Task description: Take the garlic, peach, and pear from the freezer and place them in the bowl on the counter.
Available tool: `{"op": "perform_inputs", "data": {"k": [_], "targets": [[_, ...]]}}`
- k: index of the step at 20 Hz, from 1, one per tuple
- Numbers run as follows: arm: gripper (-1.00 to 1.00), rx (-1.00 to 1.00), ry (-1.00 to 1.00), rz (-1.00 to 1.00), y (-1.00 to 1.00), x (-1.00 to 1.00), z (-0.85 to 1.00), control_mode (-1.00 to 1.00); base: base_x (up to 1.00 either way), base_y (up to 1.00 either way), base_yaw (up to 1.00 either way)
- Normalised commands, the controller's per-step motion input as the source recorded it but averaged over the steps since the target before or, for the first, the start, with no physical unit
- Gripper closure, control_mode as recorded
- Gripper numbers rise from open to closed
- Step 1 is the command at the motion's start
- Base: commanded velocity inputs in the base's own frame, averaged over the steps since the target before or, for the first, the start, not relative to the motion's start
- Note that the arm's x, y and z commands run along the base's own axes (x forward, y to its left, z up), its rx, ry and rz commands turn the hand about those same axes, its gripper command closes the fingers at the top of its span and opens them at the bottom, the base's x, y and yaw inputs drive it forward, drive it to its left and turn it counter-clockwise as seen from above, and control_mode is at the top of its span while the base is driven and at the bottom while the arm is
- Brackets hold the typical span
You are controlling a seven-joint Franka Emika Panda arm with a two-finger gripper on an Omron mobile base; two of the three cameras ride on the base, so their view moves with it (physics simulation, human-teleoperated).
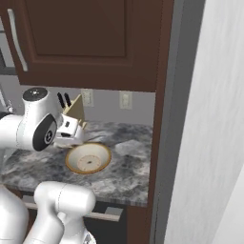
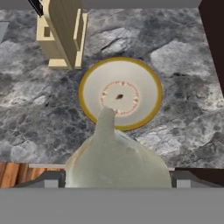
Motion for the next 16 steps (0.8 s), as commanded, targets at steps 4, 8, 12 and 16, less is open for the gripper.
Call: {"op": "perform_inputs", "data": {"k": [4, 8, 12, 16], "targets": [[1.0, 0.0, 0.06, 0.0, 0.0, 0.34, -0.42, -1.0, 0.0, 0.0, 0.0], [1.0, 0.0, 0.04, 0.0, 0.0, 0.41, -0.26, -1.0, 0.0, 0.0, 0.0], [1.0, 0.0, 0.08, 0.0, 0.0, 0.35, -0.29, -1.0, 0.0, 0.0, 0.0], [1.0, 0.0, 0.05, 0.0, -0.01, 0.57, -0.44, -1.0, 0.0, 0.0, 0.0]]}}
